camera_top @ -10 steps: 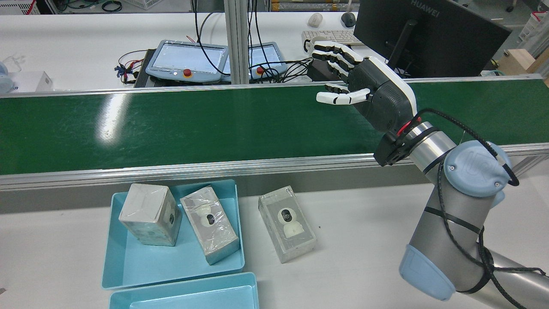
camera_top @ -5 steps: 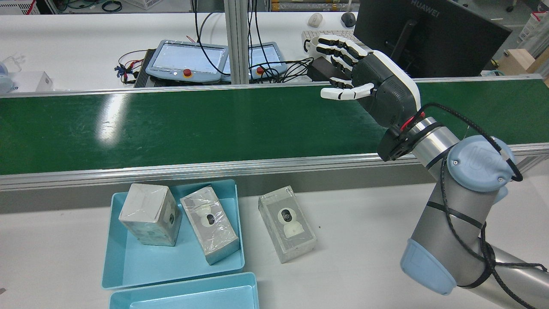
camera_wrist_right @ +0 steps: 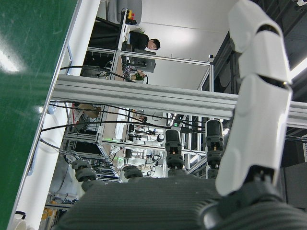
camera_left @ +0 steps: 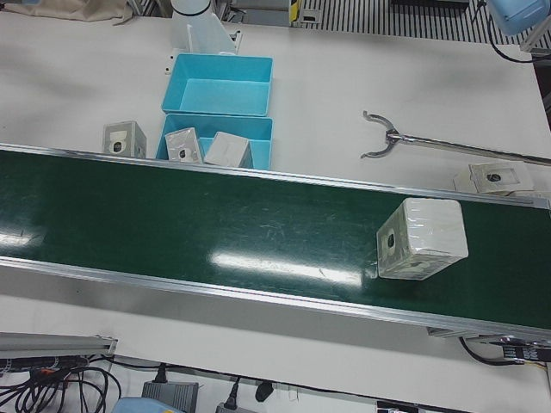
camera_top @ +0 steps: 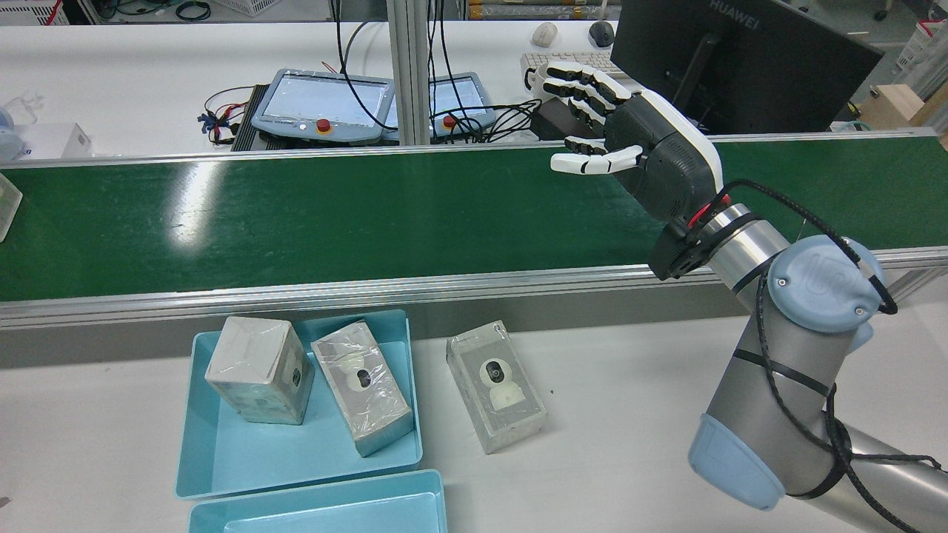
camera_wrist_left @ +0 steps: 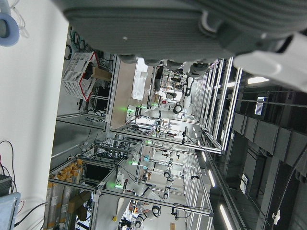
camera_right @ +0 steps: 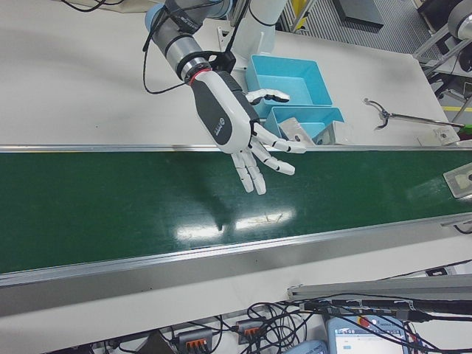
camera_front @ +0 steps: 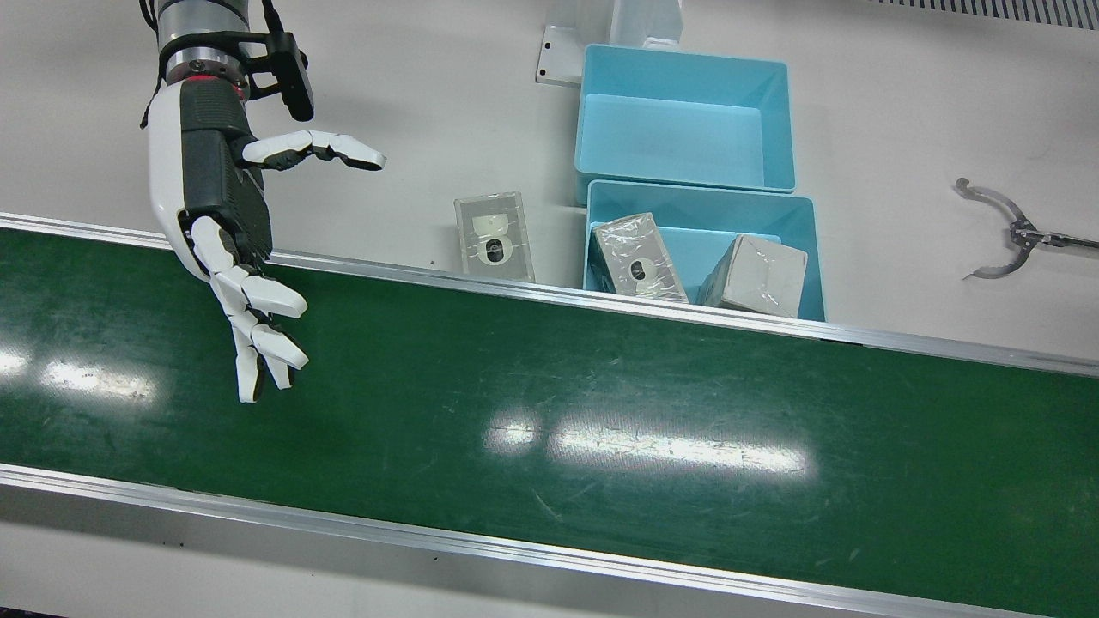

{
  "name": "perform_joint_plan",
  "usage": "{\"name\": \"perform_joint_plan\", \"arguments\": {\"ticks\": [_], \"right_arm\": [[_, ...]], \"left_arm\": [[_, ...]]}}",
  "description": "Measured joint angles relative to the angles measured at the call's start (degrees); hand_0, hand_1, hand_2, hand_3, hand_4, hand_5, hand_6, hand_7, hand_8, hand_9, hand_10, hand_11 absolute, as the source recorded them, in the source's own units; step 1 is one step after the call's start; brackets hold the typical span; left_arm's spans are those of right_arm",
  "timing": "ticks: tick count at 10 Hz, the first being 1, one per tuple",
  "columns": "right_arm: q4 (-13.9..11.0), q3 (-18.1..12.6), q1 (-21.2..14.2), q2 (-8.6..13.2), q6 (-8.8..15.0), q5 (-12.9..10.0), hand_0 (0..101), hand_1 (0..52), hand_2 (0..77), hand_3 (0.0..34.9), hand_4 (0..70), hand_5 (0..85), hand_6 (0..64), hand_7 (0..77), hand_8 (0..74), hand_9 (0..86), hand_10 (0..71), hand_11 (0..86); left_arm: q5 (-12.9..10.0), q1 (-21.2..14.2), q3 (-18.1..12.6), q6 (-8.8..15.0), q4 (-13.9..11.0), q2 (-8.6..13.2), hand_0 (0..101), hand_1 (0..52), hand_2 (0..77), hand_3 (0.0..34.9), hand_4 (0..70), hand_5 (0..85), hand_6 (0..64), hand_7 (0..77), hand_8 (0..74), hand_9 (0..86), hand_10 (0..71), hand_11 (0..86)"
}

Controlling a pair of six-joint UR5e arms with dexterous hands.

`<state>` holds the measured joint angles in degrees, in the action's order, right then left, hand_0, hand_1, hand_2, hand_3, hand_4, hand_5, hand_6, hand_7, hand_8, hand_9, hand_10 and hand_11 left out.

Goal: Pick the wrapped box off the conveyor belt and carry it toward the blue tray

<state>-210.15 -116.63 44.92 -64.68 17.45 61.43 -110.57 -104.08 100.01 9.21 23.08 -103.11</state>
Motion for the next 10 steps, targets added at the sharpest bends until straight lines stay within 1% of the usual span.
{"name": "perform_joint_plan", "arguments": {"ticks": [3,4,5,9,10], "right_arm": [[0.0,0.4,0.5,0.5,0.0,-0.1,45,13.6,22.9,30.0,12.5,21.3,0.0,19.1,0.0,2.2,4.4,7.1],[0.0,0.4,0.8,0.6,0.0,0.0,45,13.6,22.9,30.1,10.9,21.3,0.0,19.1,0.0,2.2,4.4,7.1],[0.0,0.4,1.0,0.7,0.0,0.0,45,13.6,22.9,30.1,13.1,21.3,0.0,19.1,0.0,2.2,4.4,7.1],[0.0,0.4,1.1,0.7,0.0,-0.1,45,13.6,22.9,30.1,12.5,21.3,0.0,19.1,0.0,2.2,4.4,7.1],[0.0,0.5,1.0,0.7,0.0,-0.1,45,13.6,24.0,30.1,12.5,21.3,0.0,19.1,0.0,2.2,4.4,7.1]], "left_arm": [[0.0,0.0,0.0,0.0,0.0,0.0,0,0.0,0.5,0.0,0.5,0.5,0.0,0.5,0.5,0.0,0.5,0.0],[0.0,0.0,0.0,0.0,0.0,0.0,0,0.0,0.5,0.0,0.5,0.5,0.0,0.5,0.5,0.0,0.5,0.0],[0.0,0.0,0.0,0.0,0.0,0.0,0,0.0,0.5,0.0,0.0,0.5,0.0,0.5,0.5,0.0,0.5,0.0],[0.0,0.0,0.0,0.0,0.0,0.0,0,0.0,1.1,0.0,0.5,0.5,0.0,0.5,0.5,0.0,0.5,0.0],[0.0,0.0,0.0,0.0,0.0,0.0,0,0.0,1.1,0.0,0.5,0.5,0.5,0.5,0.5,0.0,0.5,0.0]]}}
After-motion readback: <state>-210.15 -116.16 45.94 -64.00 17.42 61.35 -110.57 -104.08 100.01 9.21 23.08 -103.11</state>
